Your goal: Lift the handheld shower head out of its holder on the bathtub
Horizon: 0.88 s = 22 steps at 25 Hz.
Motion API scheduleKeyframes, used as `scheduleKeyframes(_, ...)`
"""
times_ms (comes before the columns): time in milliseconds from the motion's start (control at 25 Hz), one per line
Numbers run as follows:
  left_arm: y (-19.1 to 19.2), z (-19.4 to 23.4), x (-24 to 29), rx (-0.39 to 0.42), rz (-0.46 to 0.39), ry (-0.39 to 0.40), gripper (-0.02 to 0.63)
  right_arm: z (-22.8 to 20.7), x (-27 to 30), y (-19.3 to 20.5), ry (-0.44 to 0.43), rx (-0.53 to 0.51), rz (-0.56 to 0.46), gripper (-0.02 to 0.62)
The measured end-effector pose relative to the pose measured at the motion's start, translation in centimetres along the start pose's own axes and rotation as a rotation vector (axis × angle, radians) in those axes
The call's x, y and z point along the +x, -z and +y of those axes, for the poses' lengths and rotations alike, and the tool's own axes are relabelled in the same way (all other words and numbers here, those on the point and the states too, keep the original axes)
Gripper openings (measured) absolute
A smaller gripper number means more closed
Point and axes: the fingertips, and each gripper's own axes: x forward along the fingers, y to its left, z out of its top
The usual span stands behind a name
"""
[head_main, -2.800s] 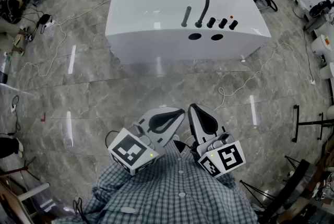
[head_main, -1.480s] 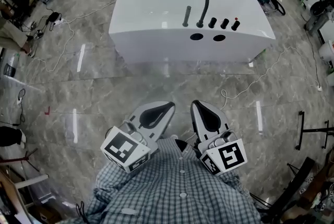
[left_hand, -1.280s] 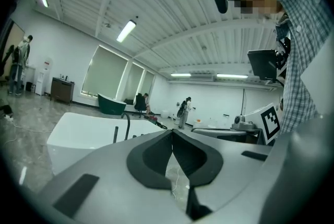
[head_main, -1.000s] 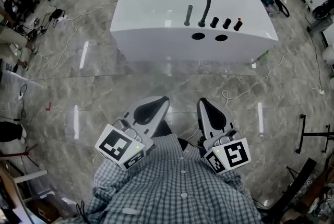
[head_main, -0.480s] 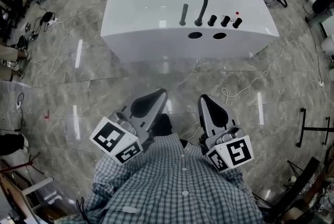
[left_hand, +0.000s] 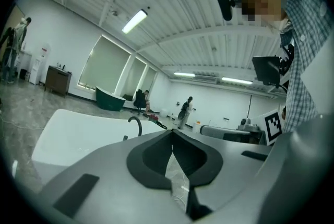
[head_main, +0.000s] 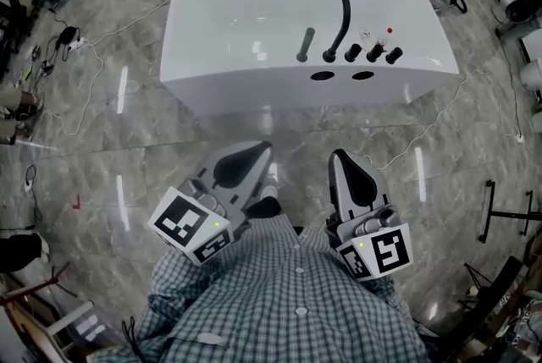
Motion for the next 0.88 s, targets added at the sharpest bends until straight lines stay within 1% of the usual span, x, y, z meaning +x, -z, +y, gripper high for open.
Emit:
scheduleKeyframes(120, -0.3, 1.8, 1.2, 0.031, 0.016, 0.003, 0.009, -1.8, 1.6, -0.4, 0.038, 0.040, -0.021, 0.018)
scheduleKeyframes(440, 0.0, 4.6, 2.2, 0.007, 0.034, 0.013, 0.009, -3.7, 3.7, 0.2, 0.096, 0.043, 0.004, 0.018)
scheduleKeyframes(680, 0.1, 6.1, 4.6, -0.006, 0.052, 0.004, 0.009, -6.3, 6.9, 0.9, 0.069, 0.125, 0.015, 0.018)
scheduleKeyframes(880, -1.0, 7.6, 8.3, 0.006, 0.055, -0.023, 0.009, -9.0, 10.1, 0.2, 0.025, 0.119, 0.012, 0.018)
